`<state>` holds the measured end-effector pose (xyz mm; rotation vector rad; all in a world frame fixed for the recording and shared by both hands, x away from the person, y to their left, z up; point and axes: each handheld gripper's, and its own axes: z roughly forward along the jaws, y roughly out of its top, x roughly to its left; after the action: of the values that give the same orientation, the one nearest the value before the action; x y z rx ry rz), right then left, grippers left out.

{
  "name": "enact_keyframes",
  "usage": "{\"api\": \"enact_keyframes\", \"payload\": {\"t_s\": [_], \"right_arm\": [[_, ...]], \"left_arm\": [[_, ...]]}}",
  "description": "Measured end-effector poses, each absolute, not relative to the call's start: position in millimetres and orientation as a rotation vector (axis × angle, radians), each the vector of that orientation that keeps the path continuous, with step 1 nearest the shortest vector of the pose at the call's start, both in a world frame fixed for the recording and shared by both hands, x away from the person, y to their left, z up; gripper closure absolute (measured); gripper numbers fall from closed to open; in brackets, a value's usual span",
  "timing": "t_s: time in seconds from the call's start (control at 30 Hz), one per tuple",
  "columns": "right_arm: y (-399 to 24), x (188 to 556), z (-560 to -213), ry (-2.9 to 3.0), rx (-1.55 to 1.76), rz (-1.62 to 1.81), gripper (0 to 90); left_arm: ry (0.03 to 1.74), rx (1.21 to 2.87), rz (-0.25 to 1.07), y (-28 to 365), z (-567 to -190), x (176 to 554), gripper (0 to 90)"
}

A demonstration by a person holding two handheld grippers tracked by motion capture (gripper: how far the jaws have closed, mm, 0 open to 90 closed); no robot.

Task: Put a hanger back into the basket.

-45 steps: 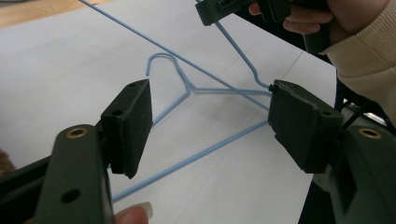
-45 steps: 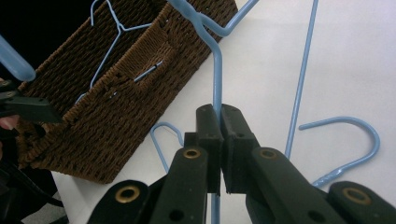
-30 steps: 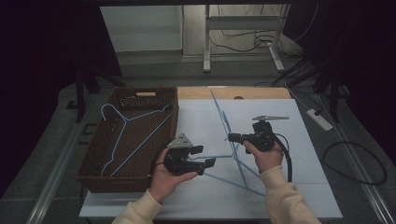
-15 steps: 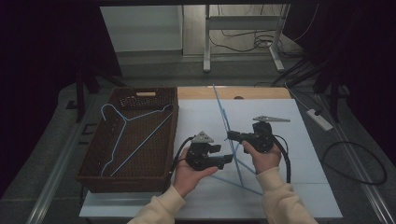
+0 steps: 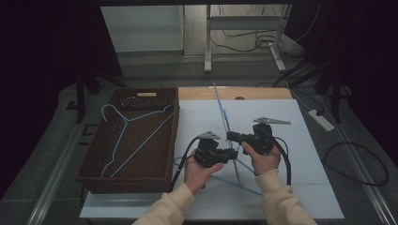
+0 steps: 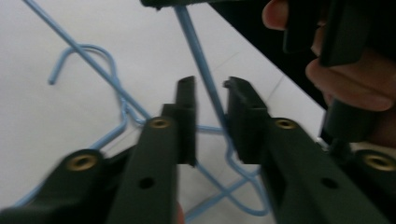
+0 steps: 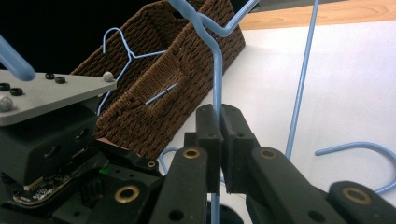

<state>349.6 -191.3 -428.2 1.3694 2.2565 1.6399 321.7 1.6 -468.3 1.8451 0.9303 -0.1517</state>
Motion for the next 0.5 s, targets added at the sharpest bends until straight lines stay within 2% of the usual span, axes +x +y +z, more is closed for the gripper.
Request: {"api": "enact_keyframes", "payload": {"t_s": [0.5], "right_arm": [[-192.9, 347.0, -426.3, 2.242, 1.335, 1.695, 86.9]], "left_arm": [[0.993, 1.796, -0.219, 13.6, -469.9, 324.0, 87.0]]}}
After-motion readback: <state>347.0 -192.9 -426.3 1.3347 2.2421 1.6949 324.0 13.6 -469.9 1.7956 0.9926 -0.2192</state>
